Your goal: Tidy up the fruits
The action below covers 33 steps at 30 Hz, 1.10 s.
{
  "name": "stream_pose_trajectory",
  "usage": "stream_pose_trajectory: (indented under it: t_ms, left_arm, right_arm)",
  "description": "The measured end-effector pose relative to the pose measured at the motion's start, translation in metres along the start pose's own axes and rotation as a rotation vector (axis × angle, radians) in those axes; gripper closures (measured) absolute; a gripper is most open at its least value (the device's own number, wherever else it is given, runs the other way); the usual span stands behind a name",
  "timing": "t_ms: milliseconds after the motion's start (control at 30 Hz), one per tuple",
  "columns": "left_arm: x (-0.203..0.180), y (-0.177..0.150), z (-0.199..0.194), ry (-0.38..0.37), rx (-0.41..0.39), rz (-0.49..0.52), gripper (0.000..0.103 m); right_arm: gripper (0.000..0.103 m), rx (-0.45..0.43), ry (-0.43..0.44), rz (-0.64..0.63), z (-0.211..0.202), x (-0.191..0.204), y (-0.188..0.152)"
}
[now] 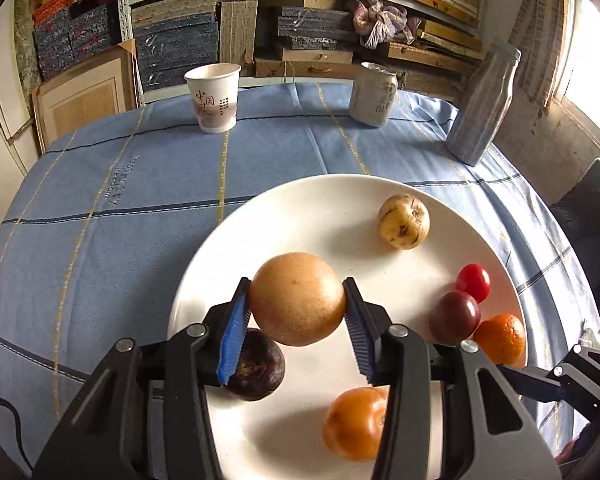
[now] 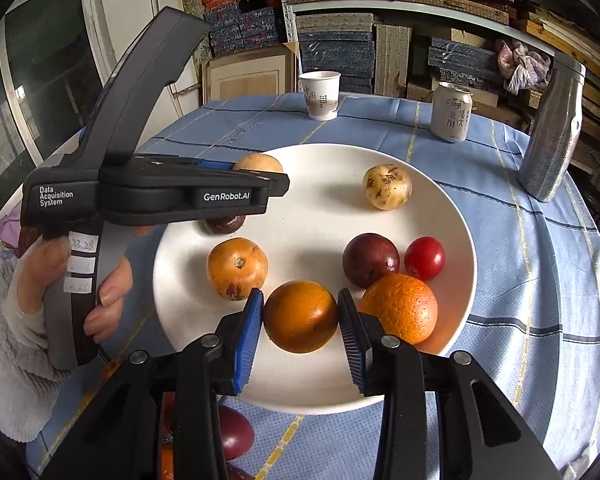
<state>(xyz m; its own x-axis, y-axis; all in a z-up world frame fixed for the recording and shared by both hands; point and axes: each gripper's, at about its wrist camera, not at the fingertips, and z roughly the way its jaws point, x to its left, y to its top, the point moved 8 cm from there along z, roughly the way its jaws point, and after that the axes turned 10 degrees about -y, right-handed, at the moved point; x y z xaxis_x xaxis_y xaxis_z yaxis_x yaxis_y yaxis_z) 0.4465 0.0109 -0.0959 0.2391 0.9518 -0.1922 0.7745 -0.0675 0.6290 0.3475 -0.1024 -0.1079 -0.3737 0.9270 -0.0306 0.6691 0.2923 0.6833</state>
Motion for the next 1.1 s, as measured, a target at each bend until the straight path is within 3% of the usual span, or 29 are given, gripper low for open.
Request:
stream_pose_trajectory:
  t_ms: [100, 233, 500, 667, 767, 800, 867, 1100]
  left_arm:
    - [0.001, 0.001, -0.003, 0.005, -0.019, 0.005, 0.035]
    - [0.002, 0.002, -0.01, -0.021, -0.026, -0.011, 0.034]
    - [-0.001, 0.001, -0.035, 0.016, -0.054, 0.007, 0.029]
    - [-0.004, -0.014, -0.077, 0.037, -0.096, -0.005, 0.026]
    - [-0.002, -0.038, -0.104, 0.037, -0.123, -0.035, 0.016]
    - [-0.001, -0.05, -0.113, 0.038, -0.126, -0.049, 0.016]
    - [0.001, -0.072, -0.125, 0.041, -0.128, -0.059, 0.016]
    - [0.005, -0.149, -0.14, 0.098, -0.098, -0.061, 0.016]
  right_arm:
    - [0.047, -0.017, -0.022, -0.002, -0.004, -0.002, 0.002]
    - [0.046, -0.035, -0.016, 0.016, -0.011, -0.007, 0.003]
    - [0.039, -0.094, -0.025, 0.056, -0.036, -0.023, 0.007]
    - [0.032, -0.181, -0.047, 0.104, -0.071, -0.039, 0.014]
    - [0.018, -0.247, -0.079, 0.137, -0.098, -0.051, 0.007]
    - [0.01, -0.26, -0.082, 0.15, -0.104, -0.053, 0.003]
    - [0.005, -0.288, -0.095, 0.185, -0.118, -0.06, -0.013]
    - [0.004, -0.276, -0.054, 0.351, -0.132, -0.089, -0.08]
